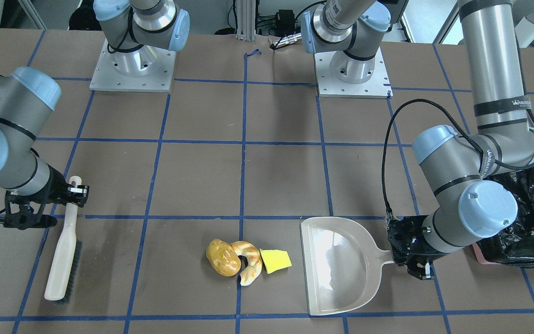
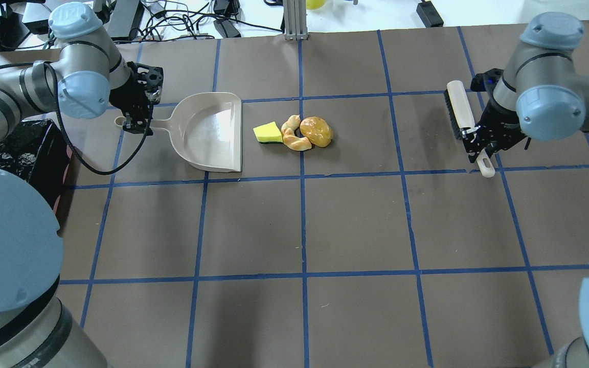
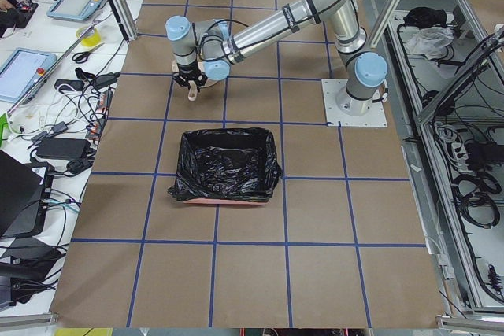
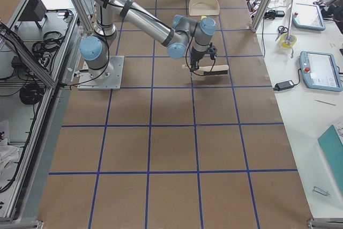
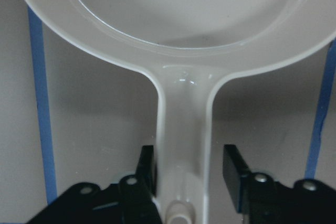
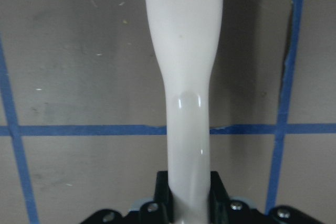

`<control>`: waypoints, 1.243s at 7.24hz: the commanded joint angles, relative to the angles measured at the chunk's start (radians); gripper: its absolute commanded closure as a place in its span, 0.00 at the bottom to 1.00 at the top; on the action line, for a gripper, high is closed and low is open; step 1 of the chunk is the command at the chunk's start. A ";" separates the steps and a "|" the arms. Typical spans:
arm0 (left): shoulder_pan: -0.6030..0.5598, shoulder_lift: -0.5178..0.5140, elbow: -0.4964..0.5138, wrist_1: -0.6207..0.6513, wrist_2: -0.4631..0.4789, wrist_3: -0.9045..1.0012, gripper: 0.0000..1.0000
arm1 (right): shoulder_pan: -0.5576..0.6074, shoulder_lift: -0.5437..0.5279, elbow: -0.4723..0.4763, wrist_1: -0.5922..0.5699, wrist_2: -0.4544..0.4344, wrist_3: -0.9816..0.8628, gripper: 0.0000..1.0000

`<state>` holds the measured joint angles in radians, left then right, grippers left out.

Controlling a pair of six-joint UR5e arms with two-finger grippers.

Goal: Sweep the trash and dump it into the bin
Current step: 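Carry the brush with the right gripper toward the sponge and bread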

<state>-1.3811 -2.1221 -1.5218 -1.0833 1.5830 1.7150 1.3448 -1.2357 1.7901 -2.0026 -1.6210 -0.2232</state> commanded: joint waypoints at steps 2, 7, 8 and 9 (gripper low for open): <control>-0.006 0.004 0.002 -0.001 0.012 0.011 1.00 | 0.180 0.005 -0.055 0.039 0.074 0.191 1.00; -0.010 -0.009 0.009 -0.001 0.038 0.008 1.00 | 0.372 0.108 -0.167 0.111 0.120 0.347 1.00; -0.010 -0.010 0.011 -0.001 0.038 0.006 1.00 | 0.388 0.110 -0.169 0.111 0.121 0.372 1.00; -0.012 -0.012 0.012 -0.001 0.038 0.006 1.00 | 0.410 0.116 -0.169 0.111 0.124 0.416 1.00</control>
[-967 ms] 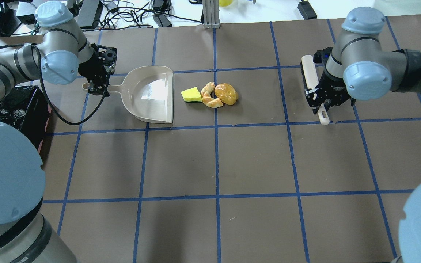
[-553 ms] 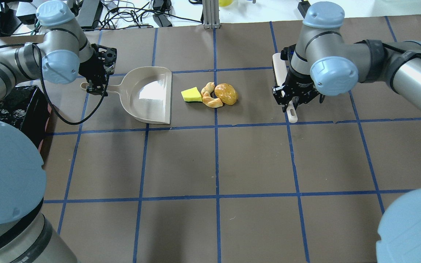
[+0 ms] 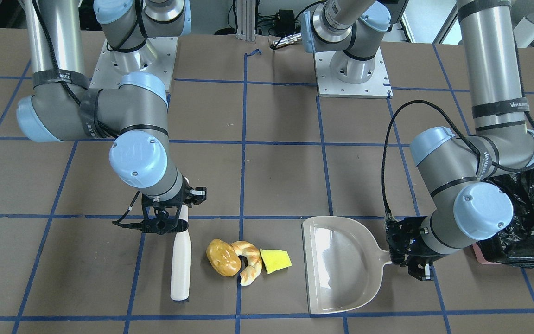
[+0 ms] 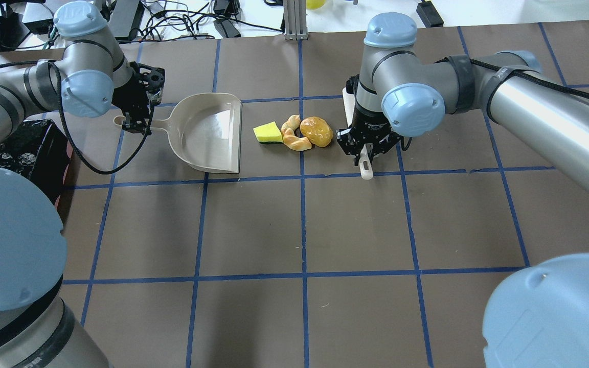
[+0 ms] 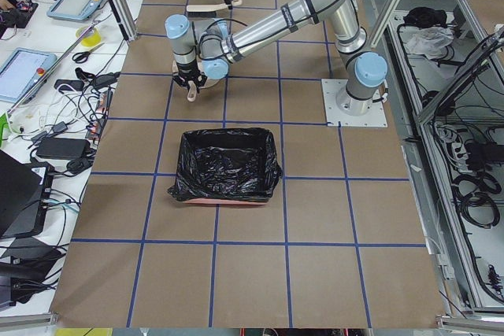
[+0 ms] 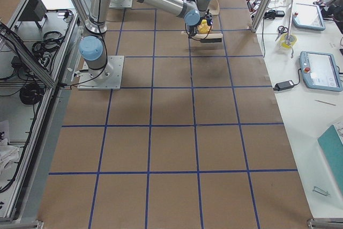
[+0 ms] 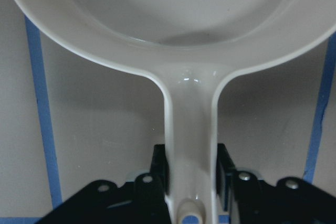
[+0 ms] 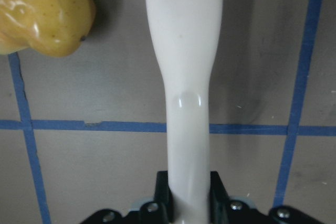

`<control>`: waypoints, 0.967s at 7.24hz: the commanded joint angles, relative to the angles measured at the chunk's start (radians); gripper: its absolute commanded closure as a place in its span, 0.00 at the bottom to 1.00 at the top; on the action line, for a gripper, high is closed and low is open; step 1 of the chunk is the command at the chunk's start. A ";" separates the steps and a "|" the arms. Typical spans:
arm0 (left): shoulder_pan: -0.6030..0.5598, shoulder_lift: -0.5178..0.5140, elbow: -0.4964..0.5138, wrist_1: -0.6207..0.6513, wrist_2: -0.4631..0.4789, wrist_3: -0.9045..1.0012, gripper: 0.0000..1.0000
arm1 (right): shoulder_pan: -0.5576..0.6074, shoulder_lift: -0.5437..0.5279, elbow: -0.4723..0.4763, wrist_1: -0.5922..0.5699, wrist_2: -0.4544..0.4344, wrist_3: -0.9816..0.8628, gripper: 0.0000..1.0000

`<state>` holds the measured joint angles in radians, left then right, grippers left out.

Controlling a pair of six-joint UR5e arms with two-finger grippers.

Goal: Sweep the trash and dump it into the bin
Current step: 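Carry the brush with the right gripper toward the sponge and bread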

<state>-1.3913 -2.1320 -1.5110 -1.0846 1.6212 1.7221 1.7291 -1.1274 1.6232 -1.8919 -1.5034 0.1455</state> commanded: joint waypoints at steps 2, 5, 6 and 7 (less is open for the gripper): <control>-0.005 0.000 0.005 0.000 0.032 -0.007 1.00 | 0.064 0.012 -0.002 0.005 0.015 0.132 1.00; -0.028 -0.002 0.009 0.000 0.054 -0.013 1.00 | 0.134 0.049 -0.023 -0.009 0.054 0.250 1.00; -0.028 -0.002 0.009 0.000 0.054 -0.013 1.00 | 0.157 0.075 -0.069 -0.004 0.058 0.312 1.00; -0.029 0.000 0.008 0.000 0.058 -0.013 1.00 | 0.194 0.105 -0.116 -0.004 0.081 0.360 1.00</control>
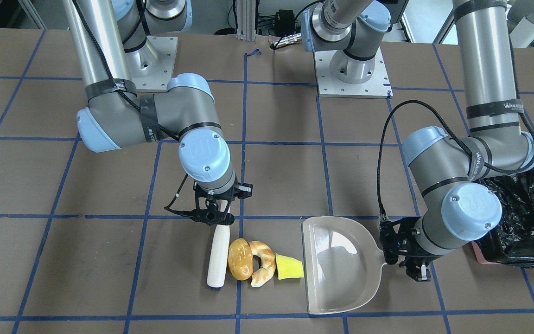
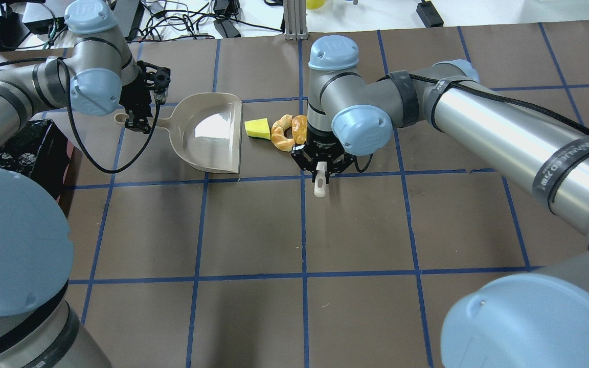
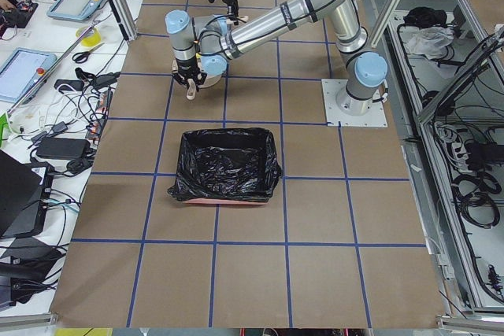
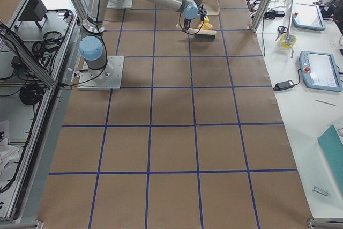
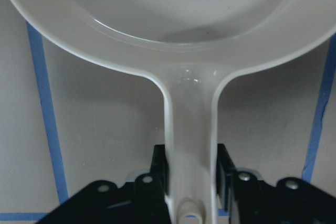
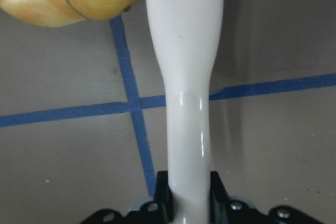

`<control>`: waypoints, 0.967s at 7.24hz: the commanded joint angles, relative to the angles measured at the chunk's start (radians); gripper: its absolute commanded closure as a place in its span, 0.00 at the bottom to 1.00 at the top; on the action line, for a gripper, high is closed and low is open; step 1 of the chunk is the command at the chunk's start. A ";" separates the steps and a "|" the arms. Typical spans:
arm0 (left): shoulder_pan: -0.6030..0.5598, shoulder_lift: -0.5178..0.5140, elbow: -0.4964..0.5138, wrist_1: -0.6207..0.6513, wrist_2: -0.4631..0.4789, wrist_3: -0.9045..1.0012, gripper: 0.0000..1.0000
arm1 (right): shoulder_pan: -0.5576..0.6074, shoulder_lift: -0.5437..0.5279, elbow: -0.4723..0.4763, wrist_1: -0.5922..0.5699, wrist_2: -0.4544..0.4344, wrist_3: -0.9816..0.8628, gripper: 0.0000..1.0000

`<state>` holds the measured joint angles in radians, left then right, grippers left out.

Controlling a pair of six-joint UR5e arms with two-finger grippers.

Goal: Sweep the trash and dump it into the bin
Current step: 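Sweep the sponge, croissant and roll into the dustpan with the right gripper's brush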

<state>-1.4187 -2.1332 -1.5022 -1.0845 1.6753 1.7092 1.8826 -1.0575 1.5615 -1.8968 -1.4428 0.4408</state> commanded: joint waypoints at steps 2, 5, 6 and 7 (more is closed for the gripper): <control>-0.003 0.002 0.000 0.000 0.014 0.000 1.00 | 0.099 0.105 -0.156 0.004 0.028 0.156 1.00; -0.006 0.001 -0.001 0.000 0.020 -0.002 1.00 | 0.173 0.163 -0.245 -0.008 0.103 0.263 1.00; -0.006 0.001 -0.001 0.000 0.020 -0.002 1.00 | 0.196 0.181 -0.268 -0.031 0.128 0.301 1.00; -0.008 0.001 -0.001 0.000 0.020 -0.002 1.00 | 0.223 0.197 -0.285 -0.059 0.134 0.334 1.00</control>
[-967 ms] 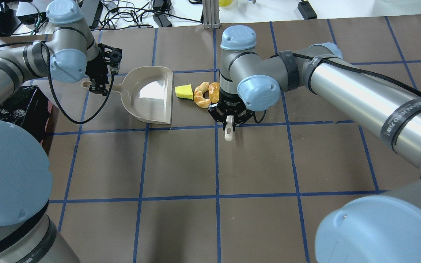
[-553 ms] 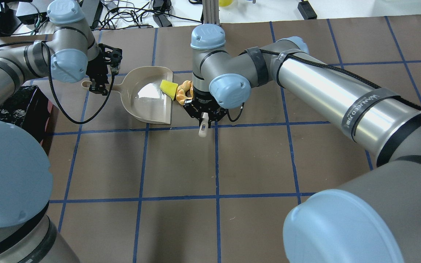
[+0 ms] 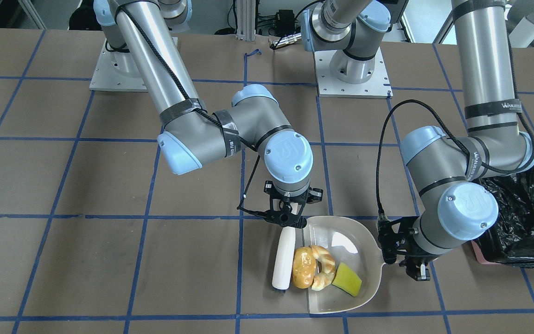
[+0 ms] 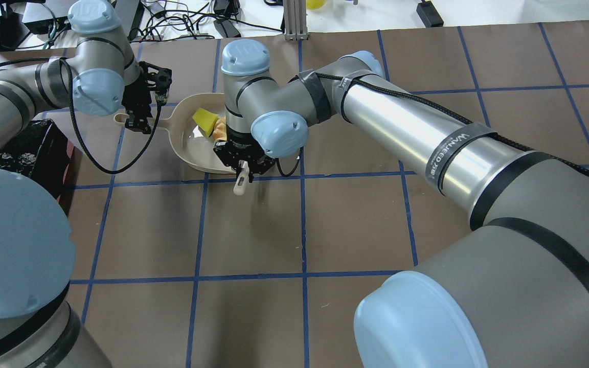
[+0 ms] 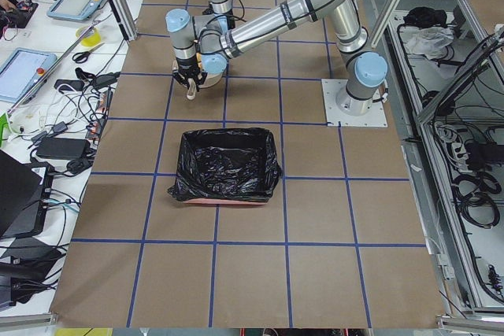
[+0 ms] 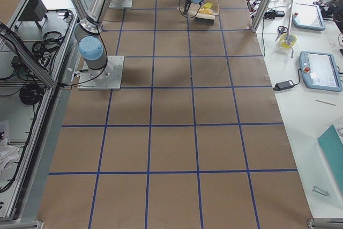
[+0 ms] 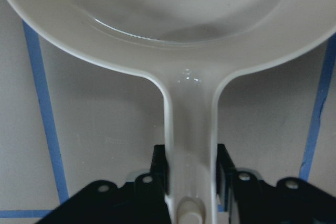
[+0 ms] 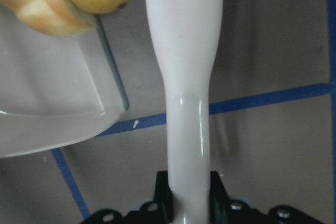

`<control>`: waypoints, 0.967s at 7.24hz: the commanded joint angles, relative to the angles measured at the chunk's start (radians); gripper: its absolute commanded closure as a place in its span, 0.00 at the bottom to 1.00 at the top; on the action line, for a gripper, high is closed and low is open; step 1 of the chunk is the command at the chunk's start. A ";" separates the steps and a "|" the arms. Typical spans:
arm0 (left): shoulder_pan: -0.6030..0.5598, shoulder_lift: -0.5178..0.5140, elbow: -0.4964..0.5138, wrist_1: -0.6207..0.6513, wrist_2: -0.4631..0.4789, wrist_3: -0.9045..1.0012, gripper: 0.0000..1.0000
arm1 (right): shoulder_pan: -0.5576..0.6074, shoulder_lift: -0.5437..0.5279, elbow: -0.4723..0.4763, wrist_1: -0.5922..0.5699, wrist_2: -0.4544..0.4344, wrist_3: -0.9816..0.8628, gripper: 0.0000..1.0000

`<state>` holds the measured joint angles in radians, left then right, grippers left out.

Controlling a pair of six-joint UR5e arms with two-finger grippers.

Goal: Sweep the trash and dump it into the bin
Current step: 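Sweep the sponge, croissant and roll into the dustpan with the right gripper's brush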

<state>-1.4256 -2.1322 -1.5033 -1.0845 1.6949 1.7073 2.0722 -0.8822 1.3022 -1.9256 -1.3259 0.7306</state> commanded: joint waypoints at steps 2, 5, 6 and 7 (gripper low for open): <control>-0.001 0.000 0.000 0.000 0.000 0.000 1.00 | 0.060 0.023 -0.040 -0.085 0.091 0.096 1.00; 0.001 0.002 0.001 0.000 -0.001 0.003 1.00 | 0.051 0.014 -0.075 -0.063 0.074 0.083 1.00; 0.001 0.002 0.001 0.000 -0.003 0.003 1.00 | 0.048 0.011 -0.075 -0.064 0.074 0.082 1.00; 0.001 0.002 0.001 0.000 -0.003 0.005 1.00 | 0.048 0.005 -0.073 -0.062 0.074 0.085 1.00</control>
<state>-1.4252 -2.1308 -1.5020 -1.0845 1.6927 1.7105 2.1230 -0.8711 1.2285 -1.9902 -1.2506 0.8153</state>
